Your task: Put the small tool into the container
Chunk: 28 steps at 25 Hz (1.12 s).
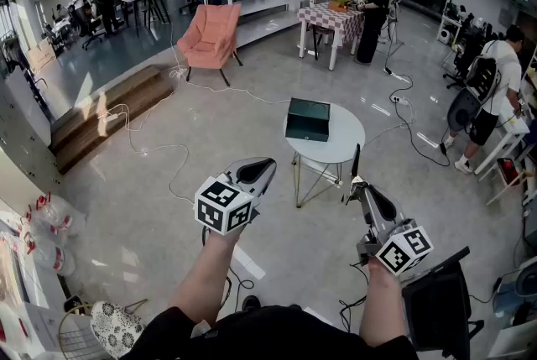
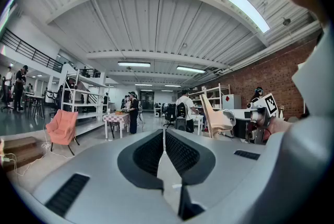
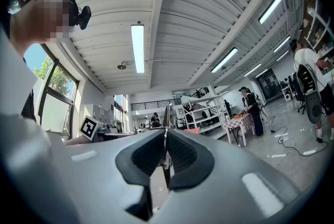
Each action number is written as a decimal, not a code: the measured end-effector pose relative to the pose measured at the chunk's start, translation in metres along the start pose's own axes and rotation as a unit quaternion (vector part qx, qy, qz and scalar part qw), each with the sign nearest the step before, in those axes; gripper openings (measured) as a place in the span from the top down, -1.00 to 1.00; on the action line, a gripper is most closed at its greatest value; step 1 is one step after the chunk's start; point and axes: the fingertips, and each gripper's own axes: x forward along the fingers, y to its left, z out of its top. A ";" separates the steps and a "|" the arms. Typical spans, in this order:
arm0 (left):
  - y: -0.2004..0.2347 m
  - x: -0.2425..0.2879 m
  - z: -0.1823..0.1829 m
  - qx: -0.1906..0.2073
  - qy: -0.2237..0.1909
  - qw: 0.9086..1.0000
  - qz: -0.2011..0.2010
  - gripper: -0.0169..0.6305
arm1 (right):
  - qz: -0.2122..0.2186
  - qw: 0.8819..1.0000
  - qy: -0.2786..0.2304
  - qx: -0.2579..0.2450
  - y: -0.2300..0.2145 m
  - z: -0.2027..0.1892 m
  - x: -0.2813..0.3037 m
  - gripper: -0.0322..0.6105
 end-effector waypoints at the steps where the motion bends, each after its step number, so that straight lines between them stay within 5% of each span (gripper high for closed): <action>1: -0.001 0.001 0.000 0.001 0.001 1.000 -0.001 0.89 | 0.000 1.000 0.000 0.000 -0.001 -0.001 0.000 0.82; 28: -0.044 0.010 -0.053 -0.008 0.034 0.999 0.030 0.89 | -0.002 0.998 0.027 0.063 -0.044 -0.032 -0.057 0.81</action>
